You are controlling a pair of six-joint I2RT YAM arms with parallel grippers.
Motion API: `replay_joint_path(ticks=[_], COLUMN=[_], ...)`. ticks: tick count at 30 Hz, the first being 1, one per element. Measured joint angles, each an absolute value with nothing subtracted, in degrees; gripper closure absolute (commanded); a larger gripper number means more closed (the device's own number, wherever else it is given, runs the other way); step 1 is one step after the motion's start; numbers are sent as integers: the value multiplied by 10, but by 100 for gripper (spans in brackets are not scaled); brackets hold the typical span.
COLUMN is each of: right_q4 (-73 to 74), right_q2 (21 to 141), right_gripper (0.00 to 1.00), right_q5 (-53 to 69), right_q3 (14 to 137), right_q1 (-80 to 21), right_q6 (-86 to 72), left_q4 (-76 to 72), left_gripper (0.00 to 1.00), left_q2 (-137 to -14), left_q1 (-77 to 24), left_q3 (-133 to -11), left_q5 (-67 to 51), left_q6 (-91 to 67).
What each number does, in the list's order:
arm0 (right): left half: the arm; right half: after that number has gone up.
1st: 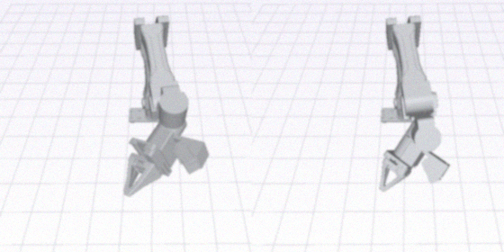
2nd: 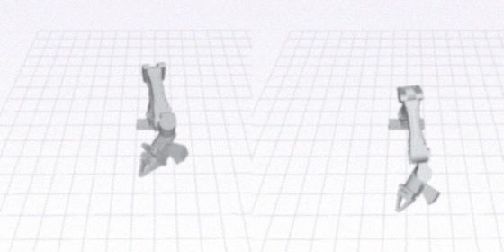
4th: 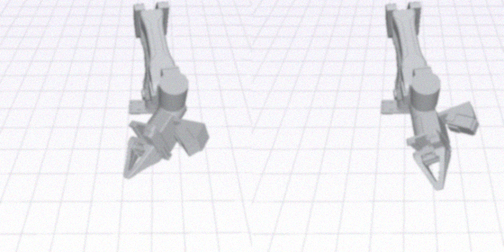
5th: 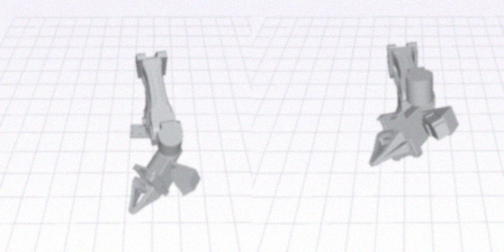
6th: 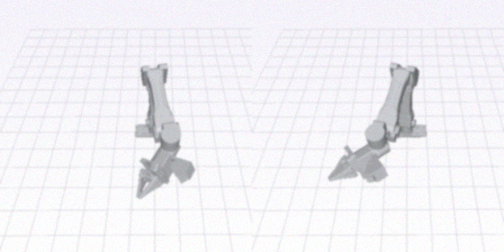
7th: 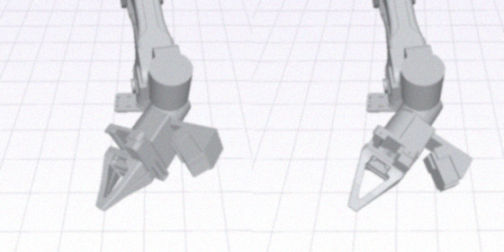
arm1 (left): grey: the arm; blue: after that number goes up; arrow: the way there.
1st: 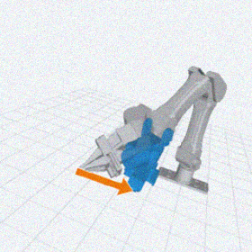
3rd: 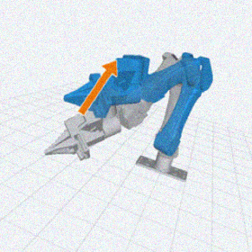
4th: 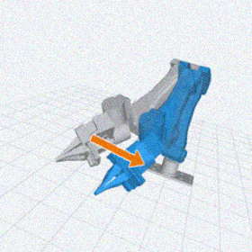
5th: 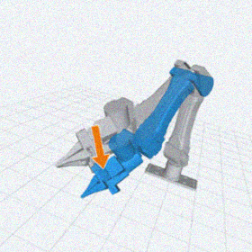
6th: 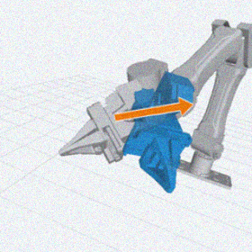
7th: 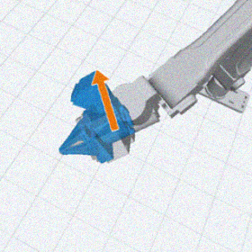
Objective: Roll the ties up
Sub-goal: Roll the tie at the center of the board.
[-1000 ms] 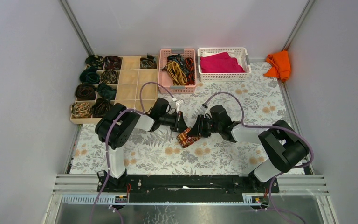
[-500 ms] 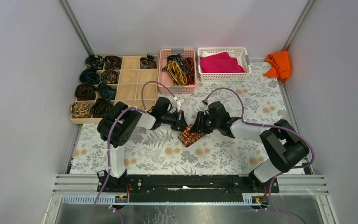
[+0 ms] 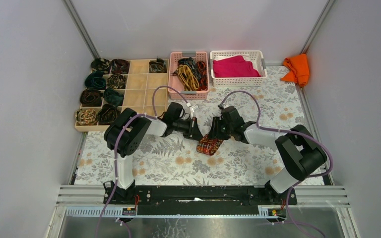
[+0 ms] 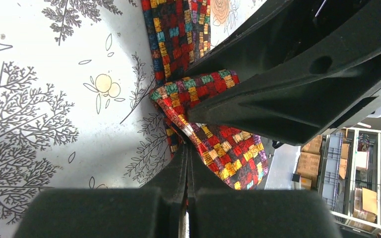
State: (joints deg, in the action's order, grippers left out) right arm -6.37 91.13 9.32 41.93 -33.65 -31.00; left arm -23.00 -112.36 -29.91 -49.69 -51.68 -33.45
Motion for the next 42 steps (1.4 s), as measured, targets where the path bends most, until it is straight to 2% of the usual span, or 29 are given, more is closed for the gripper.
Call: replay_joint_path(ticks=[3, 10, 18, 20, 24, 27, 34, 42], right_q4=[-61, -50, -40, -28, 0, 29, 67, 55], right_q2=[912, 897, 821, 791, 725, 676, 639, 704], right_gripper=[55, 41, 38, 43, 79, 97, 100, 100], right_q5=[88, 84, 71, 66, 55, 50, 61, 67], right_q3=[419, 419, 418, 416, 397, 366, 296, 283], right_q1=[-336, -336, -336, -336, -336, -336, -342, -410], right_q6=[-307, -301, -292, -289, -281, -283, -298, -318], left_q4=[-227, -227, -223, -215, -184, -157, -87, -69], left_gripper=[100, 100, 100, 100, 100, 100, 100, 100], left_q2=[-1124, -1124, -1126, -1126, -1119, -1106, -1072, -1064], left_q1=[-299, -299, -299, -299, -299, -303, -373, -410], left_q3=[-497, -497, -497, -497, -497, -498, -507, -508], left_q5=[-517, -516, -487, -472, -447, -425, -340, -315], left_q6=[-335, -335, -341, -342, -343, -342, -336, -338])
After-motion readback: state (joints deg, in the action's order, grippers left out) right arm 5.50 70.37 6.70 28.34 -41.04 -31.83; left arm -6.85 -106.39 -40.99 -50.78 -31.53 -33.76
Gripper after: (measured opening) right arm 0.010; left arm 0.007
